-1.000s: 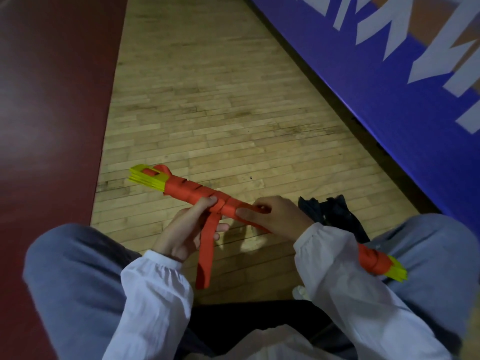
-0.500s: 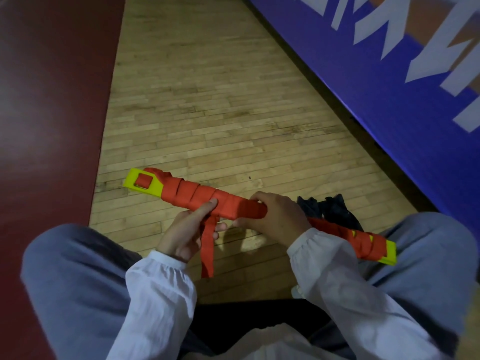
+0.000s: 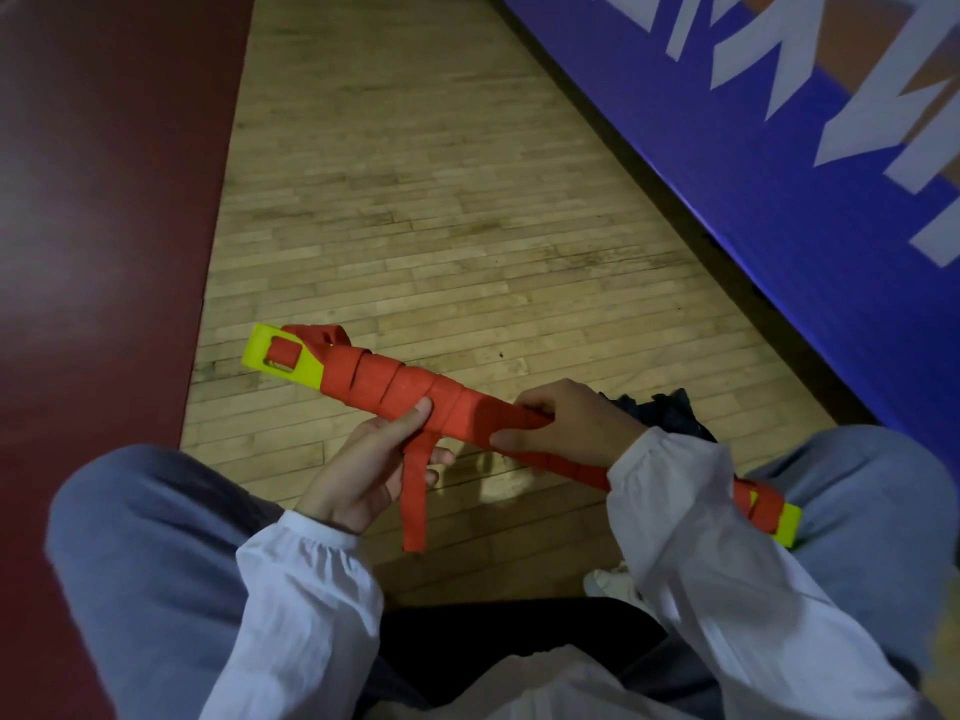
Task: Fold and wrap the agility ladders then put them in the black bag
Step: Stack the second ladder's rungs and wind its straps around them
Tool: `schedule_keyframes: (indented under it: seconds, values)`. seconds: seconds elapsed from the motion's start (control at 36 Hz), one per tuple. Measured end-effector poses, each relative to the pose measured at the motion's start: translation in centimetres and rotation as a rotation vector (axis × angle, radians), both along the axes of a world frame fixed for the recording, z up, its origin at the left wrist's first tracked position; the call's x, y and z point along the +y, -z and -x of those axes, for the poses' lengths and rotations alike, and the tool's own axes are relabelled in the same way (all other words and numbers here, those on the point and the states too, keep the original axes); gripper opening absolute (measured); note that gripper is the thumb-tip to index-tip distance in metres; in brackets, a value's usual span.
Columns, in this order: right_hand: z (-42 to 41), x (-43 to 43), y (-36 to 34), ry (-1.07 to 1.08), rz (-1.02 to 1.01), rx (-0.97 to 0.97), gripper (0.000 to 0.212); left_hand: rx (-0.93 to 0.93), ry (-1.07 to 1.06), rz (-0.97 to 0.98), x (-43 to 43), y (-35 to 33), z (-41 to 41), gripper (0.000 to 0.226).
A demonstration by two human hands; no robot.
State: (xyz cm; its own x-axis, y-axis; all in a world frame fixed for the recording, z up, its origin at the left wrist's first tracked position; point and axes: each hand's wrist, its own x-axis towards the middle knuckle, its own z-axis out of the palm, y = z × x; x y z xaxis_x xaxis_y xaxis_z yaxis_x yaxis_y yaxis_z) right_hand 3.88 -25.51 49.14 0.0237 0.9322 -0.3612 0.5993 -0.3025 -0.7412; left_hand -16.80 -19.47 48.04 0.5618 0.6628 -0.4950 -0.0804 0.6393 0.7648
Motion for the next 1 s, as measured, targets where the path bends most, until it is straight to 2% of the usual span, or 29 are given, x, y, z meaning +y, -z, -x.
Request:
schedule_keyframes:
  seconds: [0.06,0.14,0.28,0.58,0.67,0.75,0.83,0.92,1.0]
  values:
    - [0.2,-0.2,0.3,0.030,-0.027,-0.050,0.040,-0.019,0.032,0.055,0.1,-0.1,-0.1,0.036]
    - [0.5,-0.4,0.8,0.072,-0.062,-0.129,0.055,-0.003,0.054,0.116,0.1,-0.1,-0.3,0.036]
    - [1.2,-0.6,1.2,0.108,-0.137,-0.201,0.038,0.035,0.058,0.124,-0.1,0.0,-0.6,0.039]
    - [2.7,-1.3,1.5,0.016,-0.288,-0.435,0.032,0.213,-0.009,-0.012,-0.5,0.0,-1.3,0.043]
    - [2.8,-1.4,1.5,-0.013,-0.285,-0.471,0.040,0.231,-0.061,-0.038,-0.6,0.3,-1.6,0.037]
    - [2.5,-1.1,1.6,-0.051,-0.209,-0.409,0.040,0.250,-0.100,-0.058,-0.6,0.5,-1.8,0.033]
    - [1.8,-0.6,1.7,-0.055,-0.060,-0.206,0.042,0.231,-0.075,-0.072,-0.6,0.5,-1.6,0.031]
    - [1.3,-0.5,1.7,-0.006,0.065,0.020,0.056,0.234,-0.049,-0.093,-0.6,0.5,-1.4,0.033]
    - [1.2,-0.4,1.4,0.010,0.117,0.108,0.042,0.246,-0.040,-0.107,-0.5,0.5,-1.4,0.035]
